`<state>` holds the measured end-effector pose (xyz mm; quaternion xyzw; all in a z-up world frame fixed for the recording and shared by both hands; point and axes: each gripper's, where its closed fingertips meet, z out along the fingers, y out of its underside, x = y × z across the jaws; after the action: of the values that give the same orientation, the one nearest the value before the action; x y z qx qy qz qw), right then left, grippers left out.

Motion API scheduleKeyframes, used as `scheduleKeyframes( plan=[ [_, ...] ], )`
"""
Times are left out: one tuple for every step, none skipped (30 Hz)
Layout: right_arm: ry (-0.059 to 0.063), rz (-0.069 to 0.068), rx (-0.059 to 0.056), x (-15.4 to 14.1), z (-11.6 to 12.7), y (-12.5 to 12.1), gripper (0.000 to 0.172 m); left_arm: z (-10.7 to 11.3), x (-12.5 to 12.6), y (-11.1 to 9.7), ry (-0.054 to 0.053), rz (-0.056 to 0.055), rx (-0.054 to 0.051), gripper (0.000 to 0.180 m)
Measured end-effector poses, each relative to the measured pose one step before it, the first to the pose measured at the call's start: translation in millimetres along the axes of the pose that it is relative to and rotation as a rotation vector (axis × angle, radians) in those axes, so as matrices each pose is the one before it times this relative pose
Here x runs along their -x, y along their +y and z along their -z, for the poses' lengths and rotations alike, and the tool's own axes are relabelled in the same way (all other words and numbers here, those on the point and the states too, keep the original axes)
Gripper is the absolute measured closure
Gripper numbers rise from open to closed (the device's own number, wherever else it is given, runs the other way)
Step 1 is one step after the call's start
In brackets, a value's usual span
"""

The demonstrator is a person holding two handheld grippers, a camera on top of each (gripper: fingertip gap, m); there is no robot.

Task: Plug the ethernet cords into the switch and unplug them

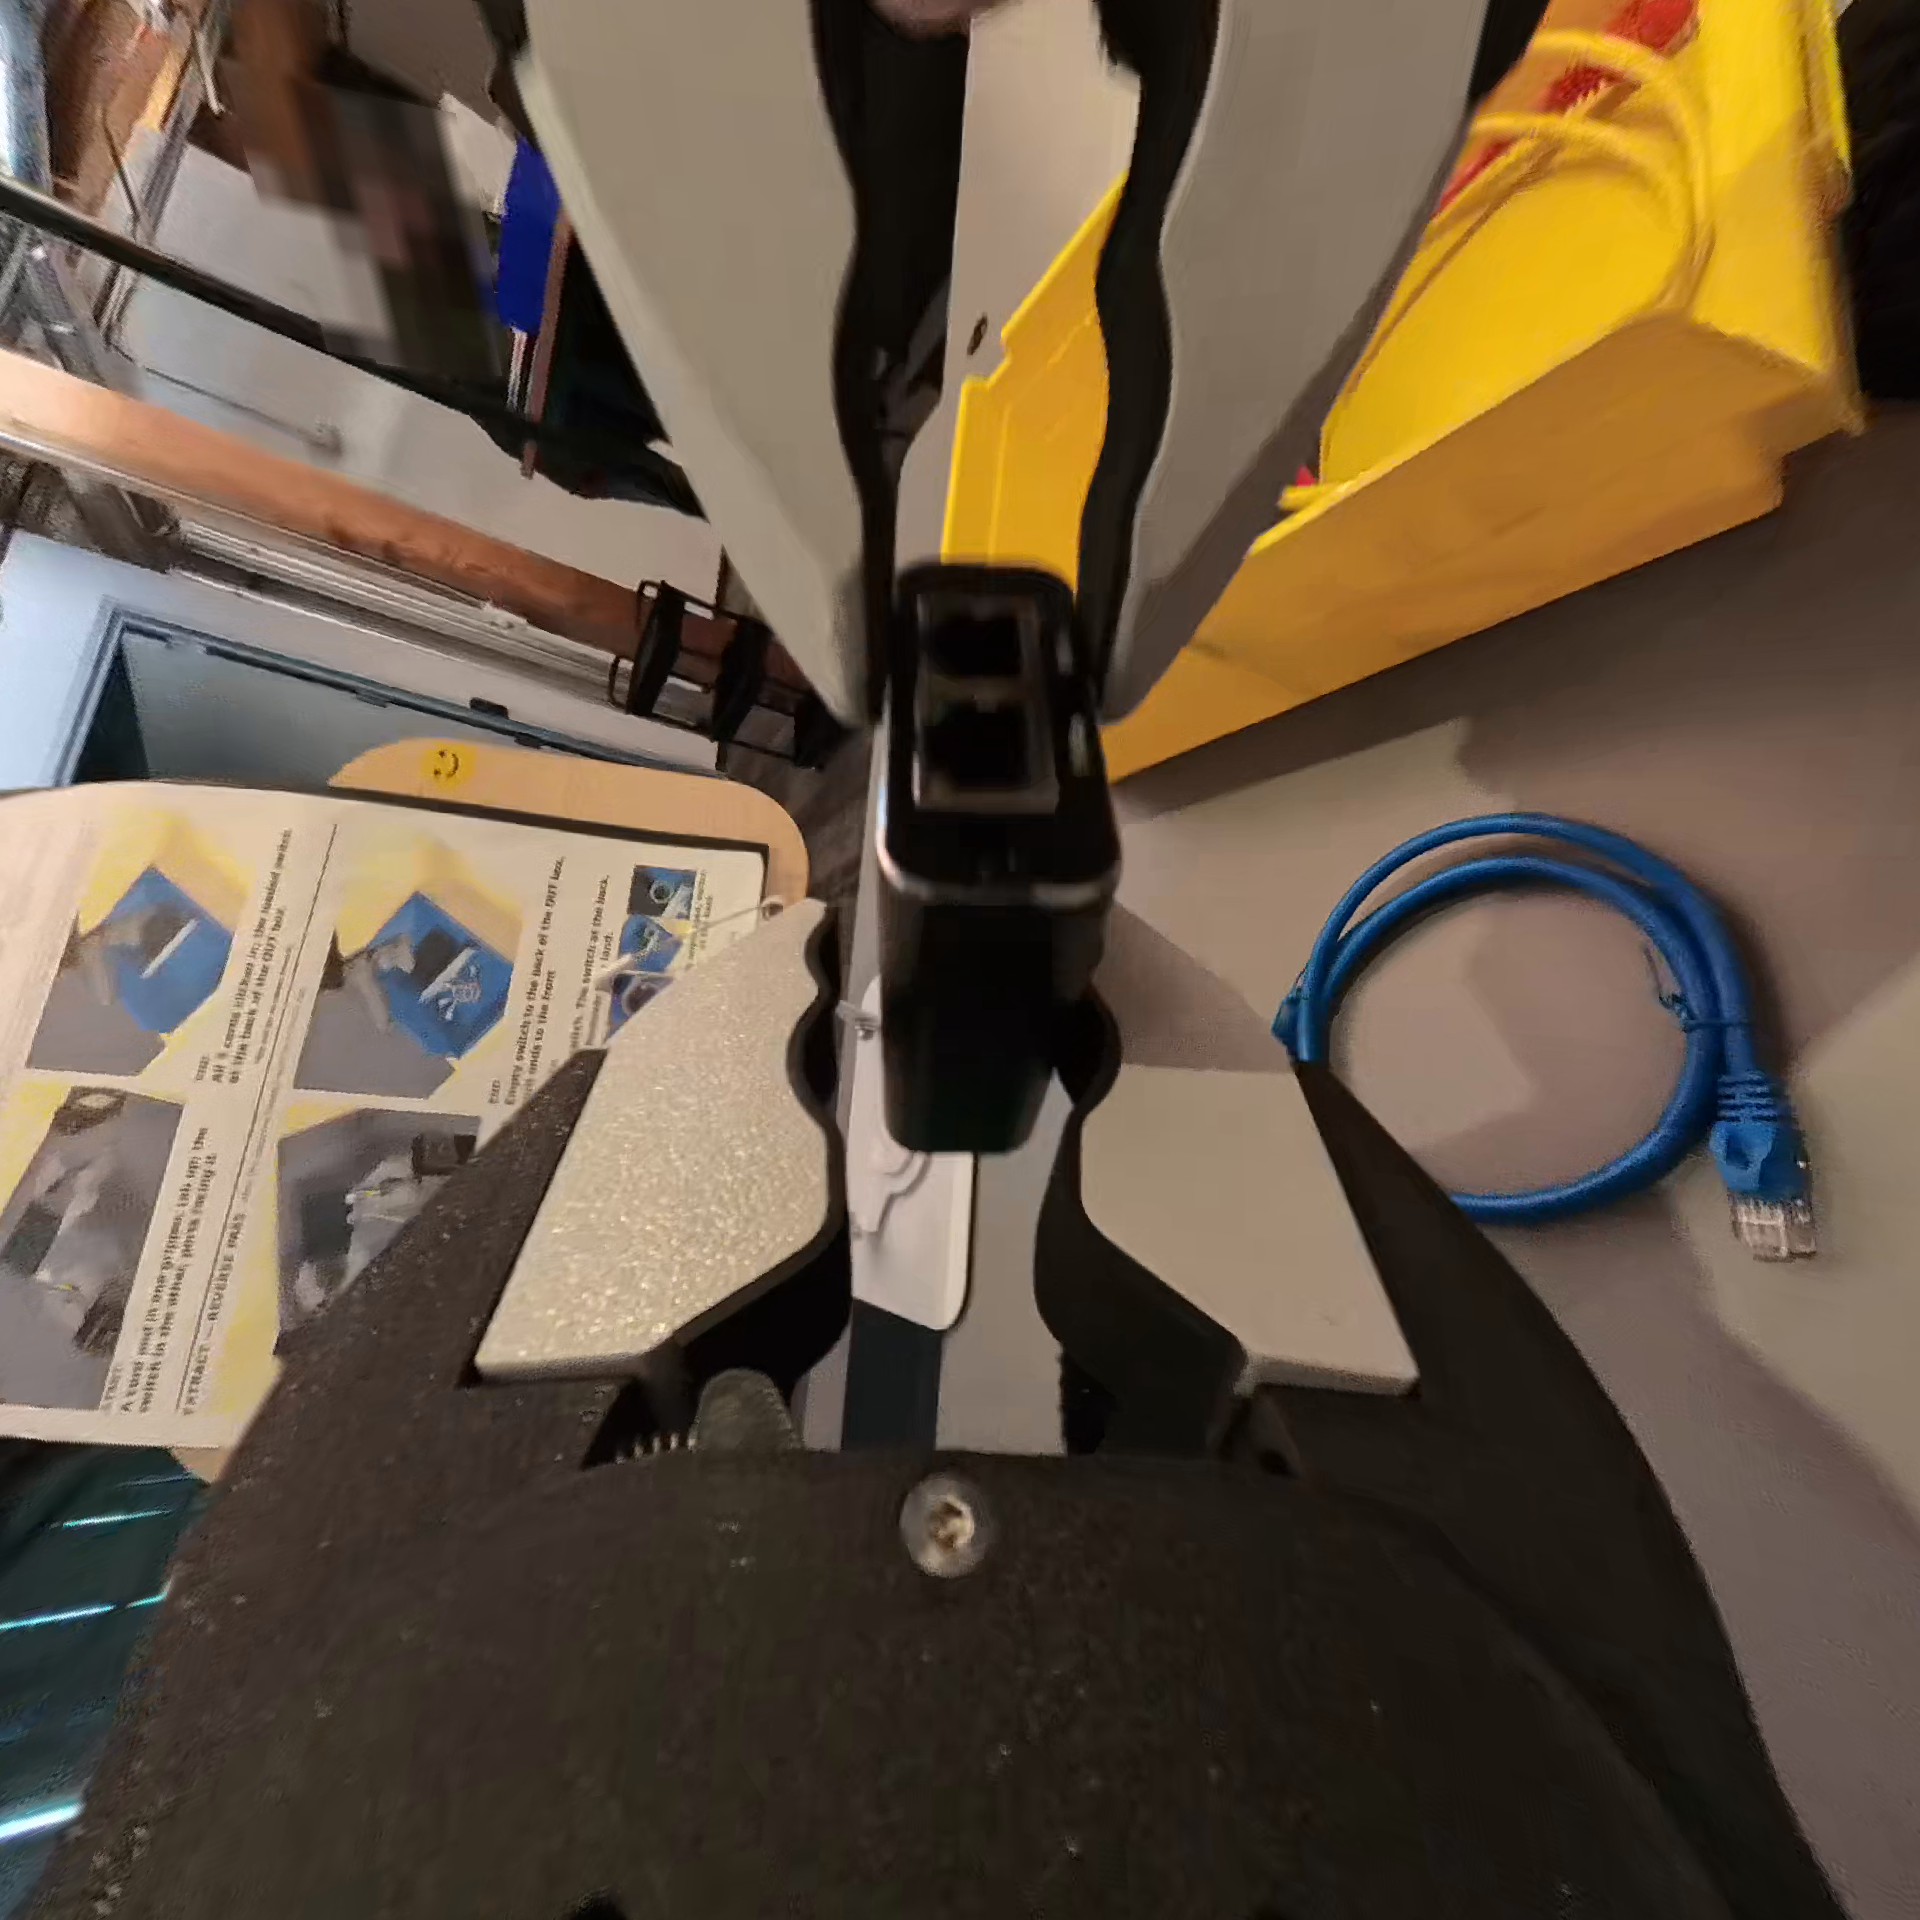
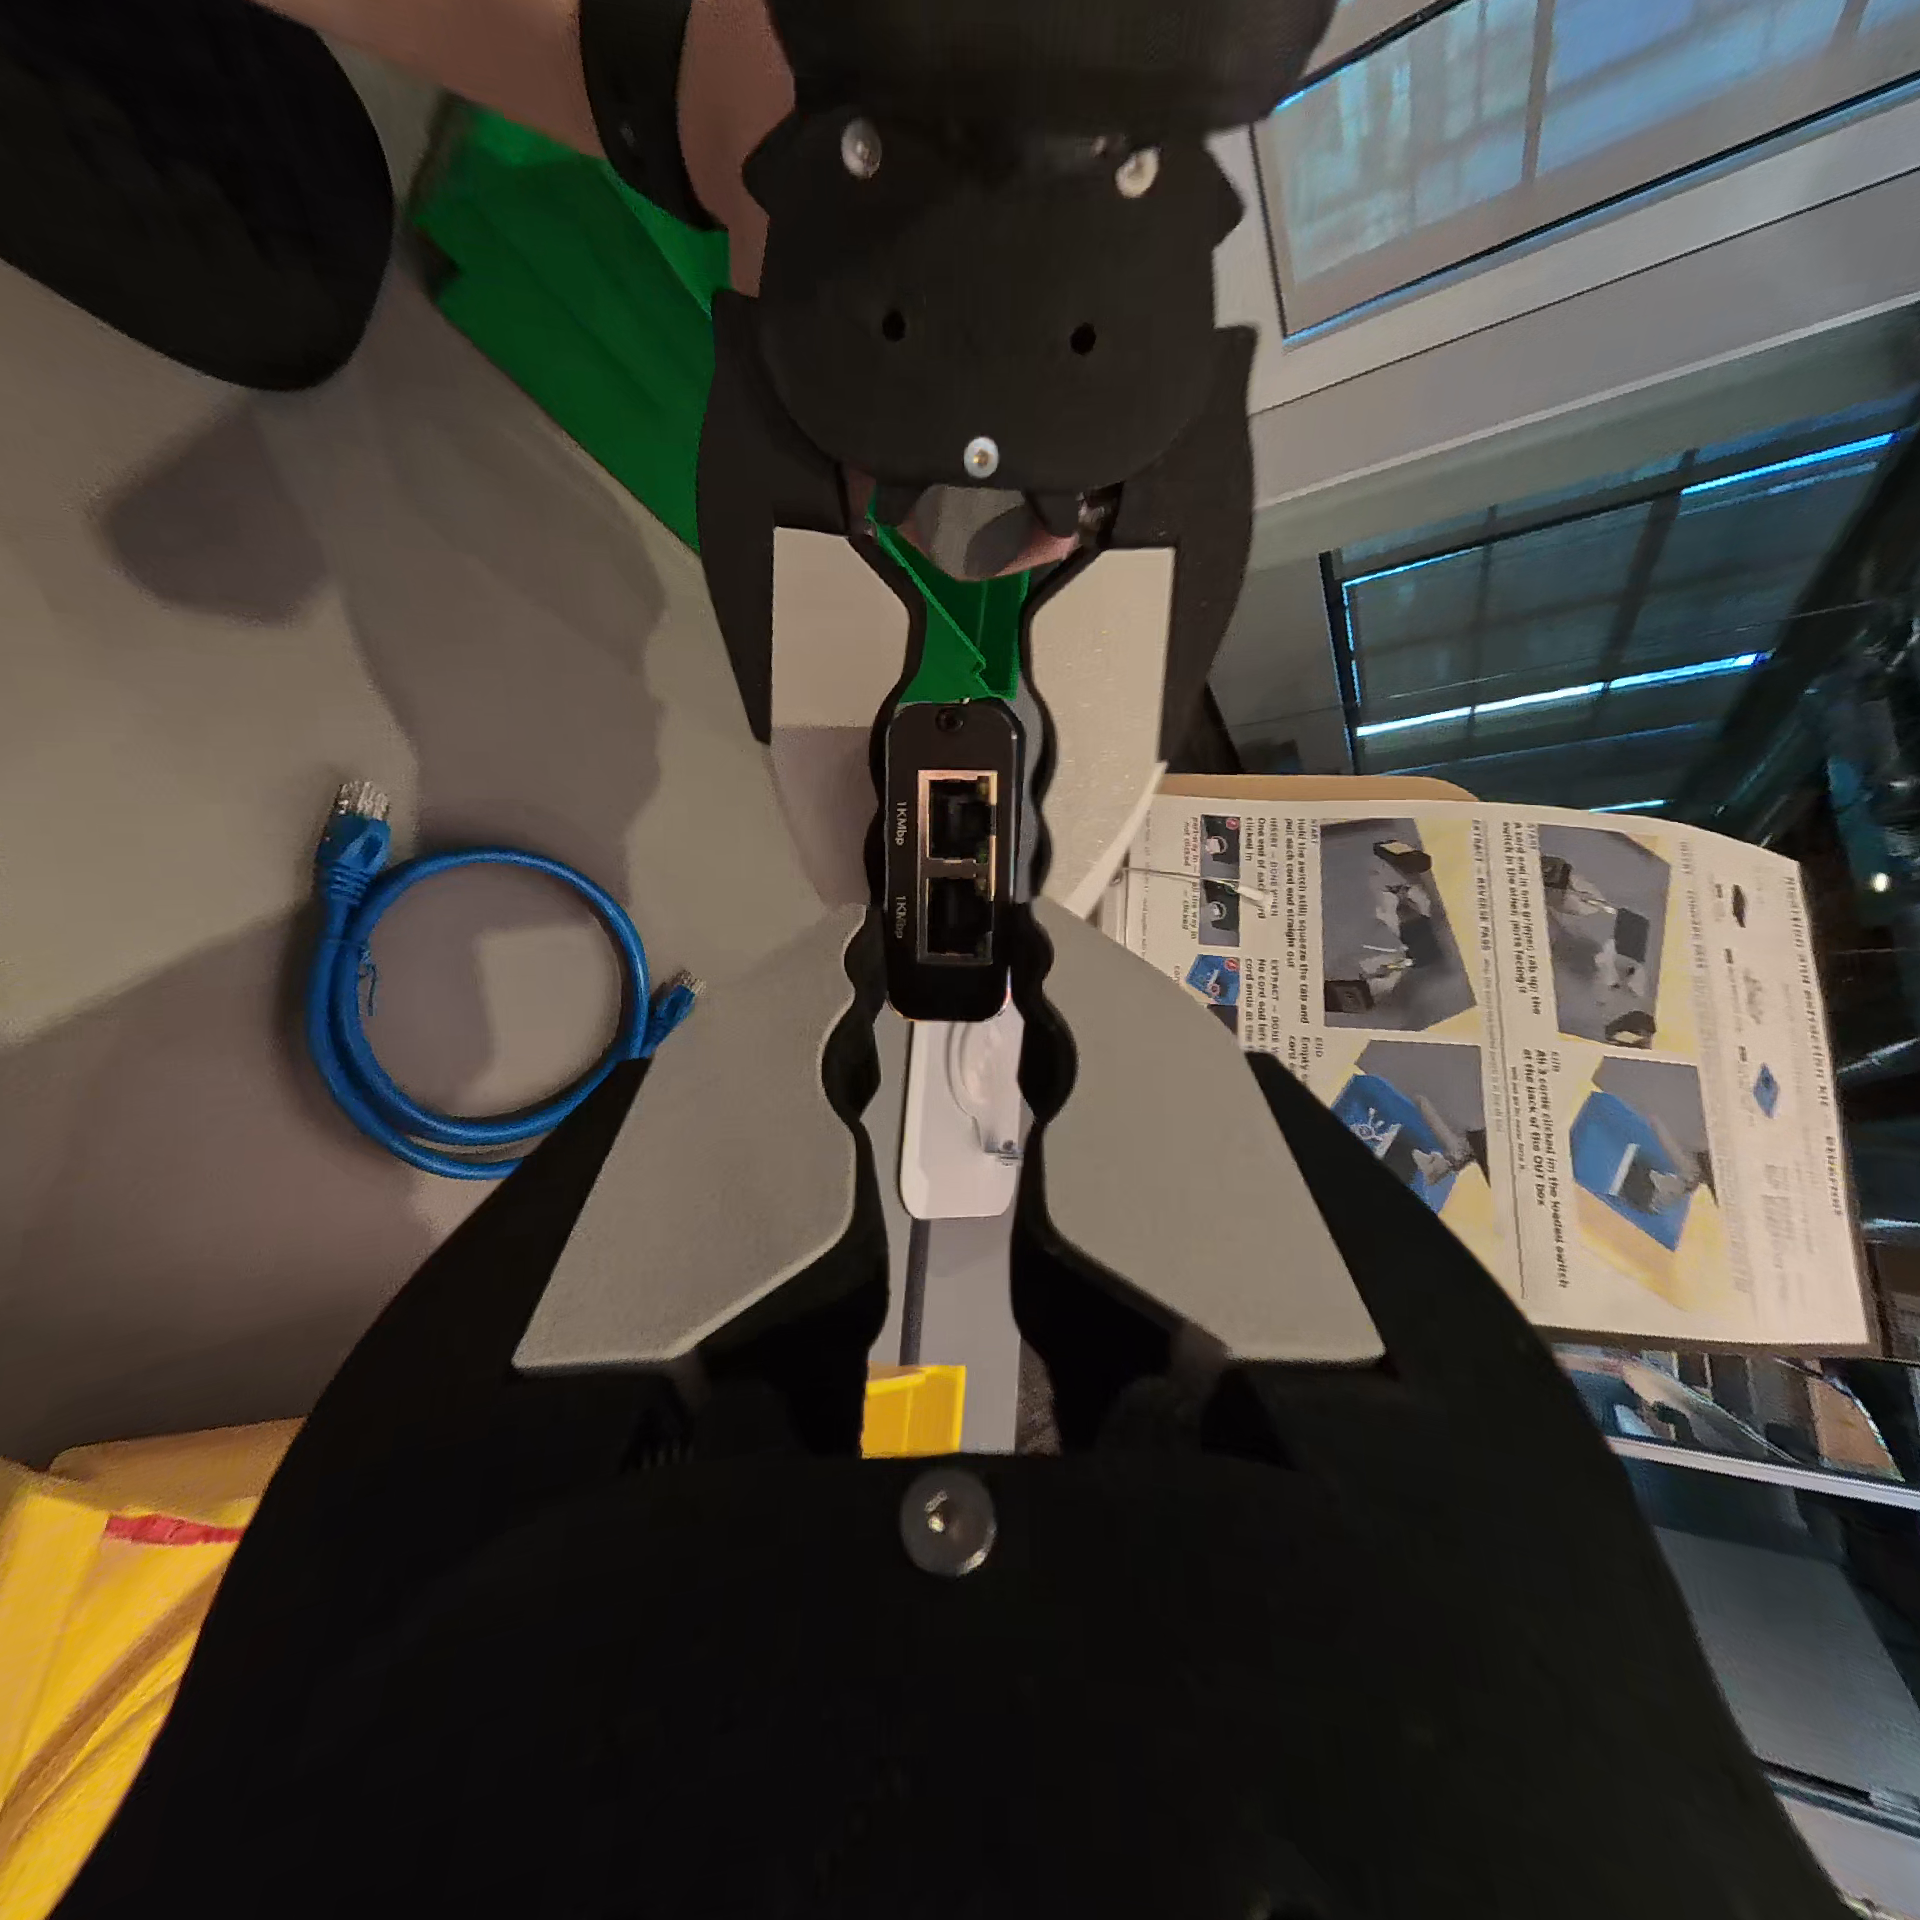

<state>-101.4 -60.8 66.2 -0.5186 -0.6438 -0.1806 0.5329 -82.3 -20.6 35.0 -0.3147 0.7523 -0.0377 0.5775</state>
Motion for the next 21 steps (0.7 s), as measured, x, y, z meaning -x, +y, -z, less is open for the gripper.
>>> scheduleKeyframes(
  plan=[
    [0.0068,-0.0048,-0.0113,-1.75,2.92,-1.10,0.148,0.11,-1.27,1.24,0.0102,0.0062,-0.0071,0.146],
    [-0.0136,-0.0155,-0.0075,0.74,2.15,-0.05,0.148,1.06,-0.42,-3.33,0.0014,0.0051,-0.0356,0.154],
    [0.0000,-0.0127,-0.0013,-0.99,1.73,1.28,0.148,1.24,0.84,-4.00,-0.0067,0.0005,-0.0327,0.154],
    [-0.0027,-0.0110,0.0028,-0.39,1.29,1.82,0.148,0.71,0.57,-2.99,-0.0002,0.0056,-0.0147,0.154],
    [-0.0064,-0.0171,-0.0044,0.22,0.70,0.86,0.148,-0.26,-0.49,-1.04,0.0101,0.0109,0.0042,0.154],
    [0.0017,-0.0100,-0.0156,-0.09,0.14,-1.11,0.148,-0.86,-0.32,0.77,0.0060,0.0064,0.0173,0.154],
    [0.0162,0.0093,-0.0200,-1.05,-0.22,-2.44,0.148,-0.89,0.99,1.15,-0.0098,-0.0047,0.0139,0.154],
    [0.0225,0.0192,-0.0156,-1.55,-1.04,-2.40,0.146,-0.68,1.35,0.00,-0.0129,-0.0021,0.0003,0.154],
    [0.0161,0.0134,-0.0008,-1.05,-2.05,-0.83,0.146,-0.03,-0.17,-1.90,0.0037,0.0123,-0.0114,0.154],
    [-0.0005,-0.0004,0.0084,0.46,-2.39,0.74,0.147,-0.11,-0.17,-1.36,0.0079,0.0187,-0.0051,0.154],
    [-0.0020,-0.0077,0.0102,-0.17,-1.52,1.77,0.147,-0.42,0.12,1.20,0.0019,0.0045,0.0111,0.154],
    [-0.0065,-0.0044,0.0170,0.12,-0.38,3.29,0.147,-0.67,0.76,1.36,-0.0086,-0.0043,0.0103,0.154],
    [-0.0093,-0.0089,0.0179,-0.82,1.40,4.60,0.147,-0.77,1.19,-0.64,-0.0174,-0.0005,-0.0038,0.154],
    [-0.0093,-0.0256,0.0170,-2.77,4.77,7.07,0.147,-0.58,3.21,-2.13,-0.0325,0.0037,-0.0099,0.153],
    [-0.0012,-0.0451,0.0158,-5.76,8.72,10.42,0.147,-0.18,5.55,-0.17,-0.0394,0.0050,0.0071,0.145],
    [0.0246,-0.0610,0.0245,-11.59,10.48,16.79,0.147,0.25,4.93,5.73,-0.0176,0.0110,0.0426,0.139],
    [0.0198,-0.0757,0.0566,-13.95,7.71,26.21,0.147,0.87,3.80,9.46,0.0038,0.0216,0.0586,0.137],
    [0.0016,-0.0657,0.0863,-14.04,1.61,32.20,0.147,1.65,3.92,8.76,0.0057,0.0259,0.0414,0.139],
    [0.0029,-0.0364,0.0925,-15.15,-6.29,34.06,0.147,2.01,4.73,6.63,-0.0018,0.0230,0.0200,0.144],
    [-0.0537,-0.0273,0.1030,-6.85,-13.13,34.46,0.147,2.05,4.25,4.54,-0.0030,0.0164,0.0088,0.146],
    [-0.0771,-0.0175,0.0943,-1.67,-17.00,30.85,0.147,2.15,3.81,3.24,-0.0052,0.0100,0.0044,0.148]
  ],
)
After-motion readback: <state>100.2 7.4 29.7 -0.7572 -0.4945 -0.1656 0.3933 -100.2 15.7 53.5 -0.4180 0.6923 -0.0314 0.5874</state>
